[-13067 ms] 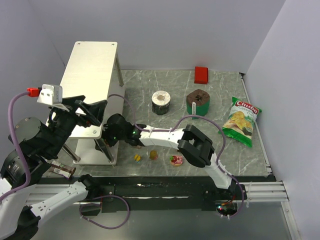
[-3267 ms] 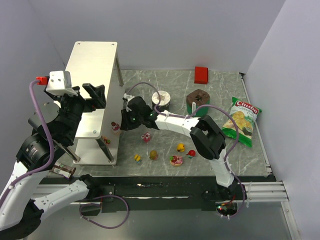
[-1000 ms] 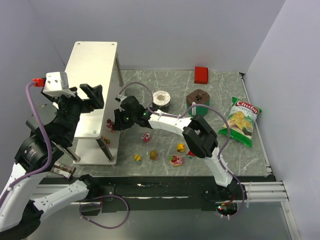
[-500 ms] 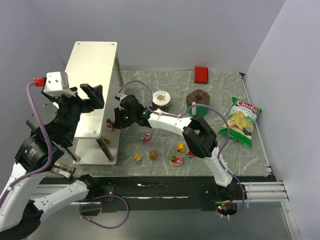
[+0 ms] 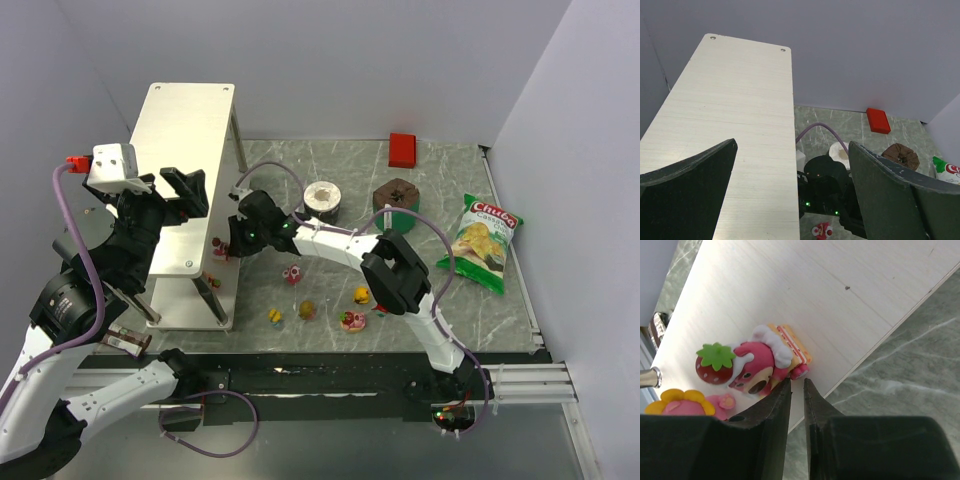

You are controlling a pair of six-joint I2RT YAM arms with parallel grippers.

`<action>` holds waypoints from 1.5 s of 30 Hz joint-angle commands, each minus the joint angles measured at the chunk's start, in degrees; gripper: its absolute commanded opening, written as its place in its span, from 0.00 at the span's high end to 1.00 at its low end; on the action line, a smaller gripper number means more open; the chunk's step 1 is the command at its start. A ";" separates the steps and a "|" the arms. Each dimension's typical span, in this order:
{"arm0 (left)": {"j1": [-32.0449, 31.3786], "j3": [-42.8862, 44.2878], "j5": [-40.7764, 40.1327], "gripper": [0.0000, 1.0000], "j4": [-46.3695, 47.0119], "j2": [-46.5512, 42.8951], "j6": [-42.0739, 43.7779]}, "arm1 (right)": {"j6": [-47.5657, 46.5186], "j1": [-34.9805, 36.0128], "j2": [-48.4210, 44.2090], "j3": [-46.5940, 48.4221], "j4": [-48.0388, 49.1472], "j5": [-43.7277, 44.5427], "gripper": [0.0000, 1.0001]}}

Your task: Place and organize the plastic toys onto the shelf

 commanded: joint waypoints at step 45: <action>0.13 1.65 11.66 0.04 1.35 4.27 -0.98 | 10.87 -2.85 -20.11 -14.68 -30.25 21.90 0.21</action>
